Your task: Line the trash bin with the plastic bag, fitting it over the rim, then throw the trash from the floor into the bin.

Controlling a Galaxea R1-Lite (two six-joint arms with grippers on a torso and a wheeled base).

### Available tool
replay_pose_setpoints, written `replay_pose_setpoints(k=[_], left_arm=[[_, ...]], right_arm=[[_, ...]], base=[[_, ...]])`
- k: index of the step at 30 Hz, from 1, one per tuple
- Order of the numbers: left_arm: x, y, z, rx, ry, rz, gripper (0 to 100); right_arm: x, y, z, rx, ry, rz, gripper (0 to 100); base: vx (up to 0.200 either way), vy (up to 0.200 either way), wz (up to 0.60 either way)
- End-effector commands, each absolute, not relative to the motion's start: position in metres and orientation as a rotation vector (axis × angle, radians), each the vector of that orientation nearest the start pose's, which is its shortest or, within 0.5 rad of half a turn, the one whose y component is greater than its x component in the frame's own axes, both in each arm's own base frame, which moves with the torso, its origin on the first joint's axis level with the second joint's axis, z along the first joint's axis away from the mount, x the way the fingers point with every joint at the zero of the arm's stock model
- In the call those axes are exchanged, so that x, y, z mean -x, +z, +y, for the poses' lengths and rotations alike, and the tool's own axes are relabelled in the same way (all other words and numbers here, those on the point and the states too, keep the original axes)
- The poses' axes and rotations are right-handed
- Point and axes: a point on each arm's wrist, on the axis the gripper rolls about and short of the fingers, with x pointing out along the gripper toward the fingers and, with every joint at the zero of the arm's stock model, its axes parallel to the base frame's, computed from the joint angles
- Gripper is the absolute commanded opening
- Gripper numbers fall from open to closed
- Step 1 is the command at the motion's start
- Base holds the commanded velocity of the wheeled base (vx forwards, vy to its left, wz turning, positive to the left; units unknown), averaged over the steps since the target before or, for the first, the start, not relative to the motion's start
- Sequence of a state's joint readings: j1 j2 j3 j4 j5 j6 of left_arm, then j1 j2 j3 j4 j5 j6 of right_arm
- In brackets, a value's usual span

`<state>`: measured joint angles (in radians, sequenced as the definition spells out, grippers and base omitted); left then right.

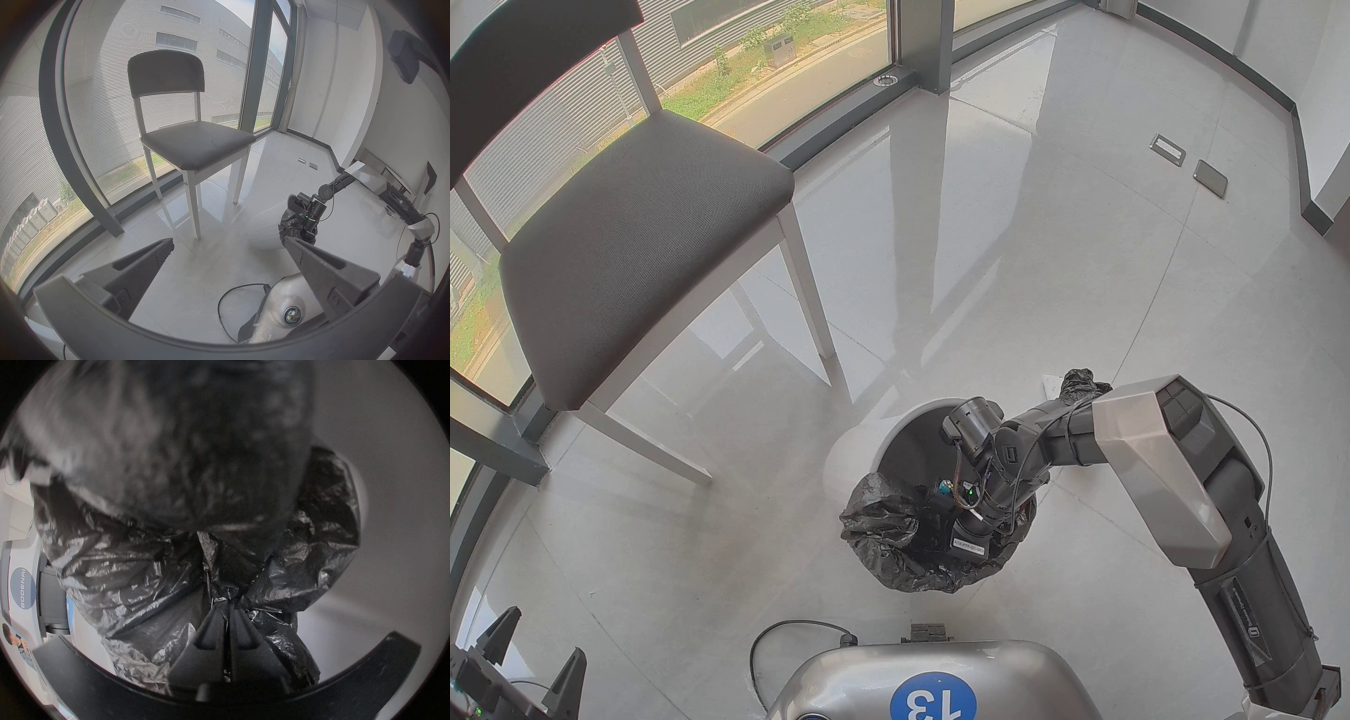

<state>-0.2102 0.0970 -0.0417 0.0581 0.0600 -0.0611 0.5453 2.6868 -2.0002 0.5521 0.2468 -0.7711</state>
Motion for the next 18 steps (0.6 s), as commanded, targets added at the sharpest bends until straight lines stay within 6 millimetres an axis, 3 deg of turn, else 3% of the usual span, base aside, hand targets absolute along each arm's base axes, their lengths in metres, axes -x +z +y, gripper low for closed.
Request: replay_pose_setpoints(k=[1, 8, 10, 12, 13, 14, 15, 16, 17, 18], left_arm=[[0.018, 0.083, 0.005, 0.046, -0.147, 0.117, 100], [0.018, 0.083, 0.005, 0.046, -0.147, 0.117, 100], [0.018, 0.083, 0.005, 0.046, -0.147, 0.117, 100], [0.018, 0.083, 0.005, 0.046, -0.147, 0.117, 100], [0.018, 0.083, 0.005, 0.046, -0.147, 0.117, 100], [0.018, 0.083, 0.005, 0.046, -0.147, 0.117, 100], [0.018, 0.083, 0.005, 0.046, -0.147, 0.117, 100], [0.018, 0.083, 0.005, 0.046, -0.147, 0.117, 100], [0.018, 0.083, 0.005, 0.046, -0.147, 0.117, 100], [0.018, 0.083, 0.005, 0.046, -0.147, 0.117, 100]], right_arm=[[-0.411, -0.019, 0.258, 0.821, 1.15, 0.938, 0], [-0.41, -0.016, 0.259, 0.831, 1.16, 0.931, 0], [-0.412, -0.002, 0.254, 0.834, 1.153, 0.911, 0], [-0.412, -0.002, 0.254, 0.834, 1.153, 0.911, 0], [-0.407, 0.125, 0.247, 0.828, 1.031, 0.571, 0], [-0.403, 0.172, 0.243, 0.82, 0.96, 0.399, 0], [-0.4, 0.209, 0.236, 0.805, 0.901, 0.248, 0], [-0.399, 0.233, 0.226, 0.795, 0.853, 0.157, 0], [-0.395, 0.25, 0.212, 0.788, 0.813, 0.117, 0], [-0.39, 0.249, 0.201, 0.788, 0.803, 0.147, 0]], base=[[0.0, 0.0, 0.0], [0.0, 0.0, 0.0], [0.0, 0.0, 0.0], [0.0, 0.0, 0.0], [0.0, 0.0, 0.0], [0.0, 0.0, 0.0], [0.0, 0.0, 0.0], [0.0, 0.0, 0.0], [0.0, 0.0, 0.0], [0.0, 0.0, 0.0]])
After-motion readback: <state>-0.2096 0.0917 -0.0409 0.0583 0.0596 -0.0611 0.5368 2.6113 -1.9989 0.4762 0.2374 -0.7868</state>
